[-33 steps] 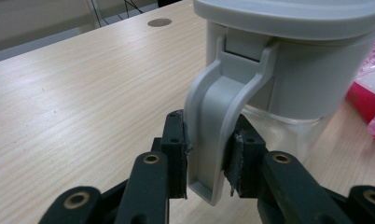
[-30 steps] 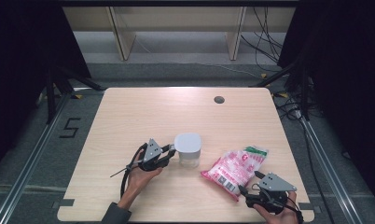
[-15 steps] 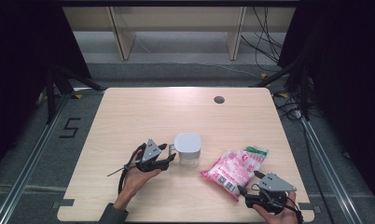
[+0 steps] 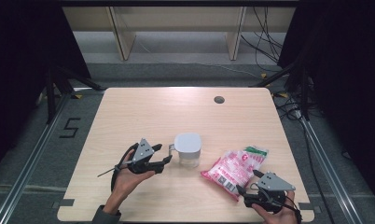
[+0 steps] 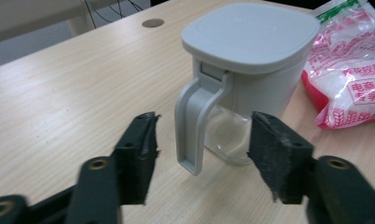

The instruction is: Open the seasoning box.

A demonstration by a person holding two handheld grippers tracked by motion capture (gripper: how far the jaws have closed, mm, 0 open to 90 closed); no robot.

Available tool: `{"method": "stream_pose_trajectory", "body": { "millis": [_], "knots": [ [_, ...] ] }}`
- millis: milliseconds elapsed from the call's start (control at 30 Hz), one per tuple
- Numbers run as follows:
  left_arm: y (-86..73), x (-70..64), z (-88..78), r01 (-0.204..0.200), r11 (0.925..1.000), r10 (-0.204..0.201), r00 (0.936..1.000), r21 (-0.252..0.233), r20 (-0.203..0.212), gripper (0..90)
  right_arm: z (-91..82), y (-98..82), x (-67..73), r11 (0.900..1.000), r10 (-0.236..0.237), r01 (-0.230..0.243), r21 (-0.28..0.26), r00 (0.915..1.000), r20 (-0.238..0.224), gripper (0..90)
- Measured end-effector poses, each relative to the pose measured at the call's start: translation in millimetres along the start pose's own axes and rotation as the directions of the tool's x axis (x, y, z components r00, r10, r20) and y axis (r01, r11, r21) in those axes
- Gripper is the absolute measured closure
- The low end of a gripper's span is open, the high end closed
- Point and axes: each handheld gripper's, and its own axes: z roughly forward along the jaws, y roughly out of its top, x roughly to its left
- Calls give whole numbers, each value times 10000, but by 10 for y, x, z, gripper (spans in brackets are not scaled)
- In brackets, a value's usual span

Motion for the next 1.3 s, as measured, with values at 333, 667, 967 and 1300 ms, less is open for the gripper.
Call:
{"method": "stream_pose_trajectory", "body": {
  "millis": [333,667,967,1300],
  "knots": [
    [108,12,-61,160,9956,-190,9993,-925,-308,810,3,4,10,10000,-45,45,54,10000,17,219],
    [228,-53,15,85,9940,-89,10000,-1090,-37,893,7,5,6,9999,-99,99,57,9999,38,223],
    [304,-26,146,156,9923,-166,9998,-1229,-73,893,17,12,10,10000,-37,37,44,10000,-31,227],
    [290,13,243,520,9913,-501,9986,-1206,185,890,17,24,58,9993,314,-311,186,9994,-154,221]
  ]
}}
